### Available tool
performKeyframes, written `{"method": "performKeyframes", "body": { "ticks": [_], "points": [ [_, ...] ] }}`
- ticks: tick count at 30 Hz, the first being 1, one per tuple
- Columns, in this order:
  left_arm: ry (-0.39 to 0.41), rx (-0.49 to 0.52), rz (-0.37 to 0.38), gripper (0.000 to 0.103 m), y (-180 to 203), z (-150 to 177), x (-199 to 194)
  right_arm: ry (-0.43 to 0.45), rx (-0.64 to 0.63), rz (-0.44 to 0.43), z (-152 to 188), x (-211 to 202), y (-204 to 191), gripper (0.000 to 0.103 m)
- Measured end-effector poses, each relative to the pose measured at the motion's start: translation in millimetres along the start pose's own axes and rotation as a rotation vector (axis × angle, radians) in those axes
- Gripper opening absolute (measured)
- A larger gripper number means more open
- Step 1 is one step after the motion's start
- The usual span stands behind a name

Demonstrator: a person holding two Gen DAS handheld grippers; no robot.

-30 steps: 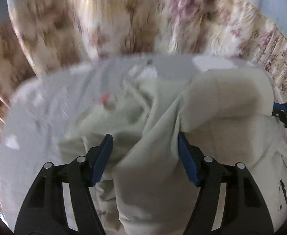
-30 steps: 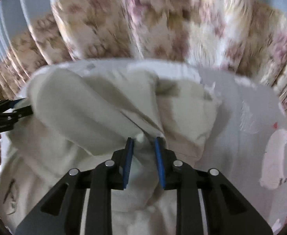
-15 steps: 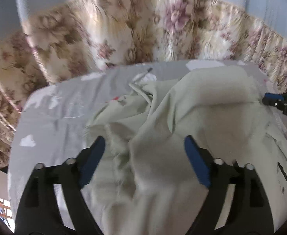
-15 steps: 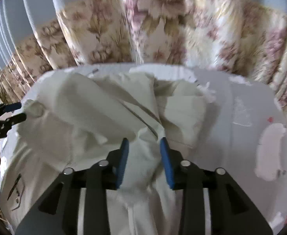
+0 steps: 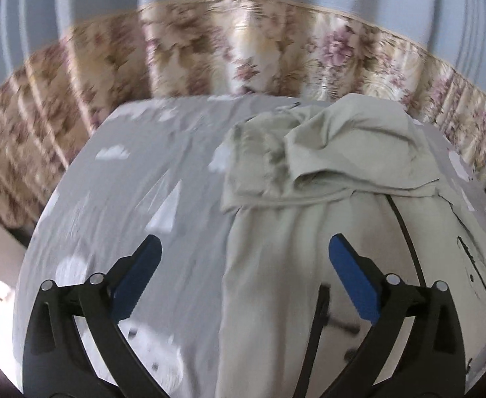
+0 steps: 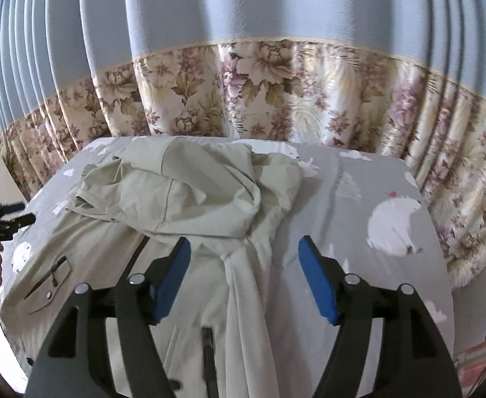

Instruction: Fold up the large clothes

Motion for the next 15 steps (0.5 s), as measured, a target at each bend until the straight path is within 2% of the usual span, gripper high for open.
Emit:
{"method": "performKeyframes", "body": {
  "ticks": [4,8,15],
  "points": [
    [0.023,-0.060,-0.041,0.100,-31.4,12.9,-18.6,0.034,0.022,0.022,13.4,-24.1,2.1,0.077],
    [0.011,-0.117,-0.023,0.100,-49.1,26.2,-27.1,0.050,0.039,0.016,23.7,-35.4,-2.9,0.077],
    [0.012,-0.126,-0.014,0.100,-56.0,48.8,-38.1,0.045,0.013,0.070,47.3,-47.2,-15.7,0.077]
  ]
}}
Point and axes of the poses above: each gripper's, at about its wrist camera, not at the fingertips, and x roughly the way its jaws point, y to its right, z to its underside, the point moved 7 cm from there along x, roughly the way its jaws point, and after that the axes turned 15 degrees about -x, right-handed, at the moved point
